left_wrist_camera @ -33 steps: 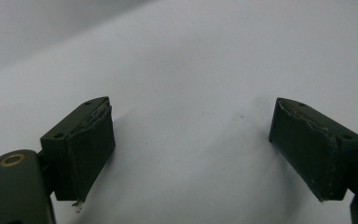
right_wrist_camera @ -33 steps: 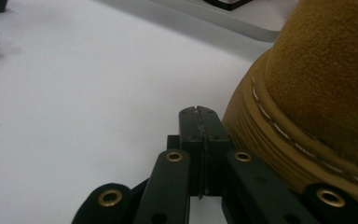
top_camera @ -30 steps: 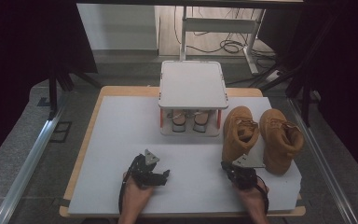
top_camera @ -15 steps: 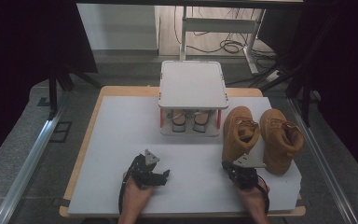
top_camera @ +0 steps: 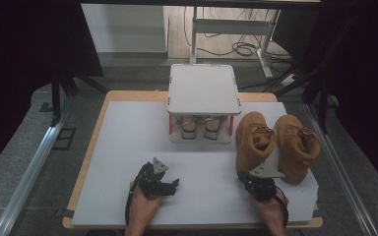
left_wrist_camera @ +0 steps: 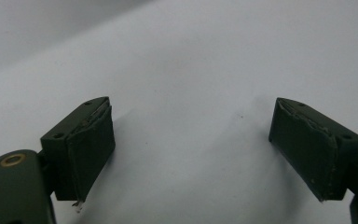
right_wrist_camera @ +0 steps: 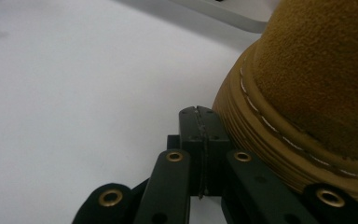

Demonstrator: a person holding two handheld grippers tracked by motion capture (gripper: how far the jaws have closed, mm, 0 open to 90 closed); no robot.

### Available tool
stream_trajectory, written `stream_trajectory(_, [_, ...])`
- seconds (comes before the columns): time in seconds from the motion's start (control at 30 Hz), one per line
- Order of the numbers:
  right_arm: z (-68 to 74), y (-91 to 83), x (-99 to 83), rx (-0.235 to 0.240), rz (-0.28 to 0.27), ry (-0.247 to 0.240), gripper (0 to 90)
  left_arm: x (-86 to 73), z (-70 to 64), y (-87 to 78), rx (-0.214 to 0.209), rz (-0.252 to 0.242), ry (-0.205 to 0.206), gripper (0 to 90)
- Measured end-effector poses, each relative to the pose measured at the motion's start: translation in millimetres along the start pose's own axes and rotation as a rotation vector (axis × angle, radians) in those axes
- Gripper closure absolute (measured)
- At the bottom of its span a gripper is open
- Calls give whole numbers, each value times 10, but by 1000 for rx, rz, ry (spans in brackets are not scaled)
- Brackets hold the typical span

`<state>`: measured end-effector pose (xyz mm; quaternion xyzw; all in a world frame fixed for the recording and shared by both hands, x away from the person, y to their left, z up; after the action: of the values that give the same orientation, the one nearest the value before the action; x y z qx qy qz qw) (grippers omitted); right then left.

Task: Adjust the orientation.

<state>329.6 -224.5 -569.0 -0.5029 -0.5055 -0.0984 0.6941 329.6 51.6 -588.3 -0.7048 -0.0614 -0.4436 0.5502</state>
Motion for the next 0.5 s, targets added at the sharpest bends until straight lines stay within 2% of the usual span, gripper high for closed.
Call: stream_trajectory(0.5, [-87,-101,-76,-11,7,6,900,0,0,0,0,0,0,139])
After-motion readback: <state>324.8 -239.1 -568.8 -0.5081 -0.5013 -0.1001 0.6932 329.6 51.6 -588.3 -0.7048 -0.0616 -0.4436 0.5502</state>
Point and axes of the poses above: each handheld gripper's, and its own axes: y roughly forward along the jaws, x roughly out of its top, z roughly to its left, the point moved 9 cm from there along y, roughly forward along the jaws, and after that the axes turned 2 degrees about x, right-handed, at the moved point
